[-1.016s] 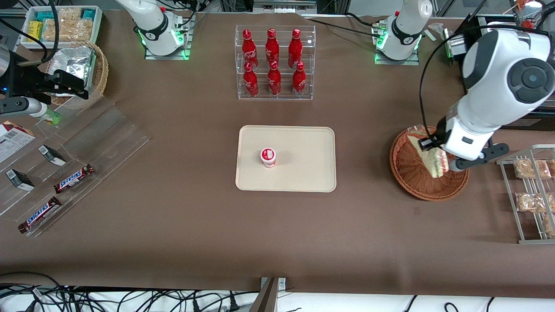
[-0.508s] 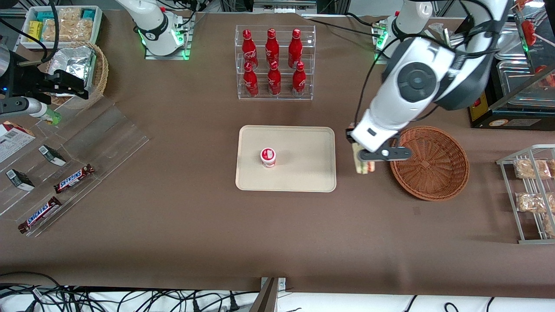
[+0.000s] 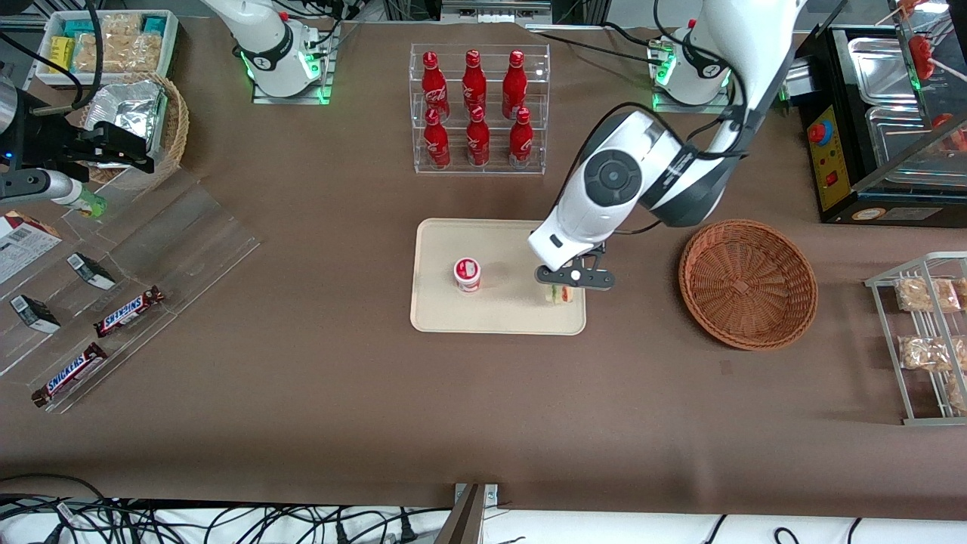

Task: Place sandwich from basket to tray
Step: 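Lower the sandwich onto the tray beside the red-and-white cup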

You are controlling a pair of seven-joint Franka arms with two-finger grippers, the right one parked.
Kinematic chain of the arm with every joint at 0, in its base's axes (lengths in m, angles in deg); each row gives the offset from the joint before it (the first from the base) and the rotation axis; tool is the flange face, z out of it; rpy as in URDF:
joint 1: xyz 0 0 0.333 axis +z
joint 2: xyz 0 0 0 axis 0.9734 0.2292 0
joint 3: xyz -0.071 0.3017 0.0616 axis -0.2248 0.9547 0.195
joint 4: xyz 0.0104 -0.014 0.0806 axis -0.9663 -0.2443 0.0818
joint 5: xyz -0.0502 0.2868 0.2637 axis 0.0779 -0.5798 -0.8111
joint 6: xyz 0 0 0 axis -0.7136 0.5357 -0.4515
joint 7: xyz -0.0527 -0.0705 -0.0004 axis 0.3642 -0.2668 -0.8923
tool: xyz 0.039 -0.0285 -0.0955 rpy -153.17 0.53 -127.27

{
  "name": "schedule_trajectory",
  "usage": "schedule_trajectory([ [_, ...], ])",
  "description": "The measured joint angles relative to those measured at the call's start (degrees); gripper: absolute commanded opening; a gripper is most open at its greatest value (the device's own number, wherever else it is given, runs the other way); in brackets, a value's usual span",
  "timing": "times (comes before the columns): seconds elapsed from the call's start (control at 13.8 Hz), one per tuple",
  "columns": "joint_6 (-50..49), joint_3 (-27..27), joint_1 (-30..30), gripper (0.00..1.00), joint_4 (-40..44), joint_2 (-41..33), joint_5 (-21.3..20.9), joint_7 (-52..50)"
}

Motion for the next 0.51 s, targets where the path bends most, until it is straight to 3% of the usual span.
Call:
schedule_trajectory([
  [0.22, 2.6, 0.0, -0.8, 0.00, 0.0, 3.6, -0.6, 0.0],
  [0.51, 4.0, 0.0, -2.0, 0.00, 0.0, 7.8, -5.4, -2.6],
])
